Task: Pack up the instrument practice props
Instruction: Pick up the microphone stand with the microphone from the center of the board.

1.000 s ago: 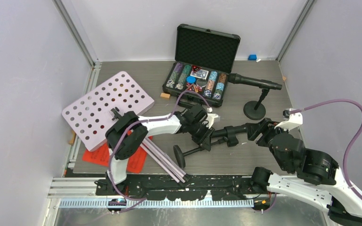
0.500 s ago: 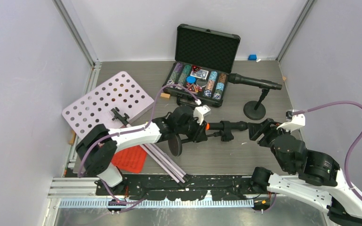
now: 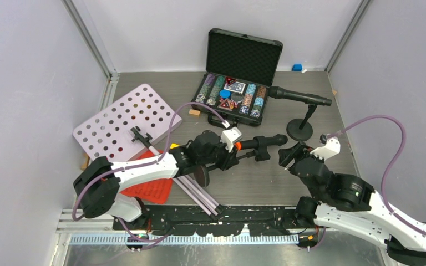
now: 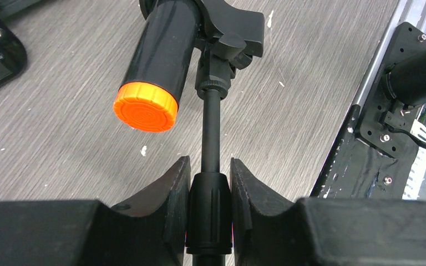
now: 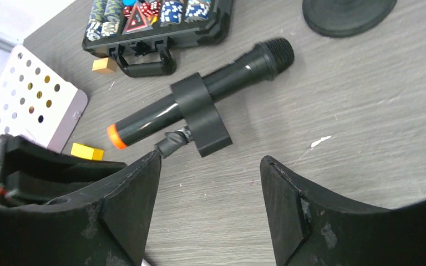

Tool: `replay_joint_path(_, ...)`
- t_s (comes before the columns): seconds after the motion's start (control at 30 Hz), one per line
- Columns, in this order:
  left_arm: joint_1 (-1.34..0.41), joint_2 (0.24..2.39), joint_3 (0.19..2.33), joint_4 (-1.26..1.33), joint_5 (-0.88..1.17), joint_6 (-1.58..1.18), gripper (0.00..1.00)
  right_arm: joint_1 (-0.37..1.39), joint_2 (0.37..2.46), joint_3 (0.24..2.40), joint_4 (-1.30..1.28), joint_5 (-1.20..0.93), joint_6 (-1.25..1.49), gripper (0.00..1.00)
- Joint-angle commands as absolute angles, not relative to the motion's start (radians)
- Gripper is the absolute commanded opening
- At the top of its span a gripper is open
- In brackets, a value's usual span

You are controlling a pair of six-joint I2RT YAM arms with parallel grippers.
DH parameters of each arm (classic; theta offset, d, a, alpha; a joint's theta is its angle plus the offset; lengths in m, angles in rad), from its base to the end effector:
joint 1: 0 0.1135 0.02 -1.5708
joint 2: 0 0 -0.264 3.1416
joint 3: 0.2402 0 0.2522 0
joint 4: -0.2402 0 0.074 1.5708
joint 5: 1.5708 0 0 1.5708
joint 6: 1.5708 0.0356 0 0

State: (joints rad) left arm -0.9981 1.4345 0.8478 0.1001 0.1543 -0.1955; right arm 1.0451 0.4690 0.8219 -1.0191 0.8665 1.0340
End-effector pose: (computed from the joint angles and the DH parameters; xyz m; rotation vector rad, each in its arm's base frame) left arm 0.1676 -0.2701 0.2383 0.9417 1.9603 -0.8742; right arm 0.0586 0.0469 0.3138 0.4278 1.9541 0.3603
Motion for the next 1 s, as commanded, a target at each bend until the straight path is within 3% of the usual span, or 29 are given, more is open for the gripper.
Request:
replay_joint_path(0.0,-1.018,1.306,0.838,0.256,0.086,-0.164,0.00,1.045,0.422,0.754,-0.991,0.924,1.285,0.73)
replay_joint_path(0.17,-1.108,1.239,0.812,0.237,-0.088,-0.059,0.00,1.045,0.358,0.699,-0.936,0.923,1.411,0.80)
replay_joint_path(0.47,-1.296,1.265,0.831,0.257,-0.506,0.276,0.00,1.045,0.422,0.787,-0.932,0.874,1.520,0.82)
replay_joint_path(0.97,-1.524,1.495,0.824,0.631,-0.889,0.703,0.00,1.045,0.443,0.664,-0.894,0.756,1.653,0.84)
